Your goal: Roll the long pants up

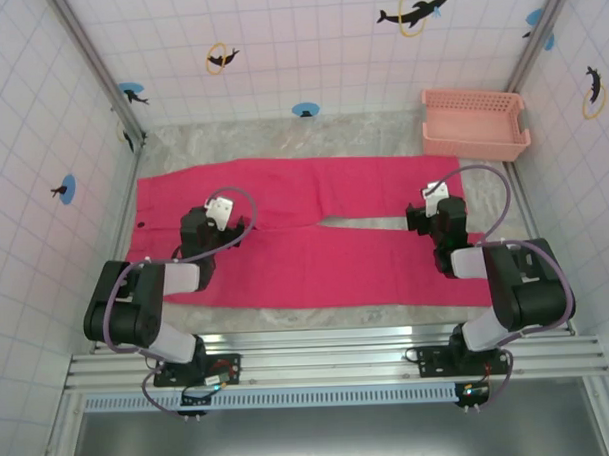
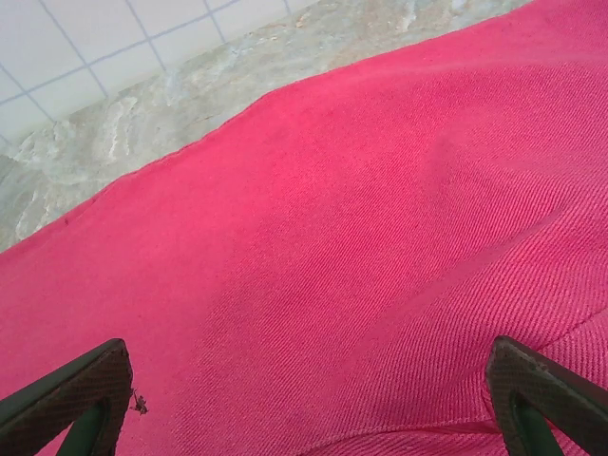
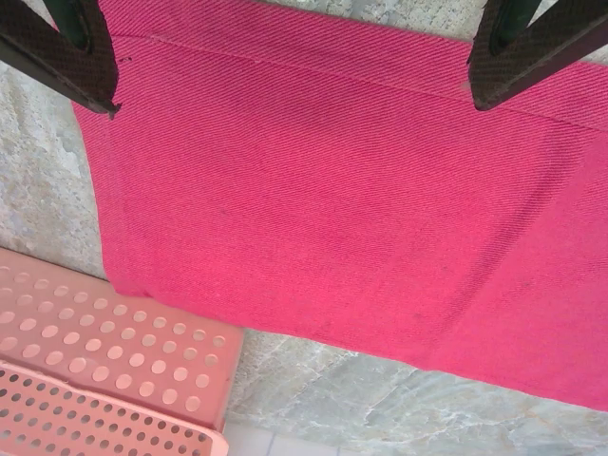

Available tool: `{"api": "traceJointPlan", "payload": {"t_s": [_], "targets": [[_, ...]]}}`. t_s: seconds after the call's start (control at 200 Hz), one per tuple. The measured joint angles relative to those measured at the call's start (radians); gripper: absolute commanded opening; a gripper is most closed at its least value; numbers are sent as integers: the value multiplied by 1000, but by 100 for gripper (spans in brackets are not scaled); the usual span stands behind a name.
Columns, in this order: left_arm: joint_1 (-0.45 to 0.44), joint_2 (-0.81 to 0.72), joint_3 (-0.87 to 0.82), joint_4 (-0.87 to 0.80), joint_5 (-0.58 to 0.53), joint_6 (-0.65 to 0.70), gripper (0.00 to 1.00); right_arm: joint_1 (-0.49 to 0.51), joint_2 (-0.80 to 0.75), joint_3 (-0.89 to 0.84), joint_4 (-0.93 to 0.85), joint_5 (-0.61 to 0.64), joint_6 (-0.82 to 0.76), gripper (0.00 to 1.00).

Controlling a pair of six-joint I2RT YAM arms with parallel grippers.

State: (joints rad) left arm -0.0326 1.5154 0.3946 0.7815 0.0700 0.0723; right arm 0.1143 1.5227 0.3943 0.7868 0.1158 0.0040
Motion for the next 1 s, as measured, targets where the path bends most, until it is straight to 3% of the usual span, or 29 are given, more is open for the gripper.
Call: {"api": "traceJointPlan", "payload": {"t_s": [0.58, 0.646, 0.716, 0.846, 1.001], "targets": [[0, 0, 1, -2, 0, 0, 98, 1, -1, 0, -1, 1, -1, 98], [0, -5, 21, -47, 0, 0, 97, 16, -23, 29, -95, 21, -5, 98], [0, -26, 106, -203, -6, 4, 97, 48, -69, 119, -284, 43, -26, 98], [-10, -61, 429, -587, -72, 10, 98, 183, -206, 315, -584, 123, -89, 98], [-27, -128, 737, -909, -166, -21, 98, 576, -390, 414, -841, 216, -109, 97]]}}
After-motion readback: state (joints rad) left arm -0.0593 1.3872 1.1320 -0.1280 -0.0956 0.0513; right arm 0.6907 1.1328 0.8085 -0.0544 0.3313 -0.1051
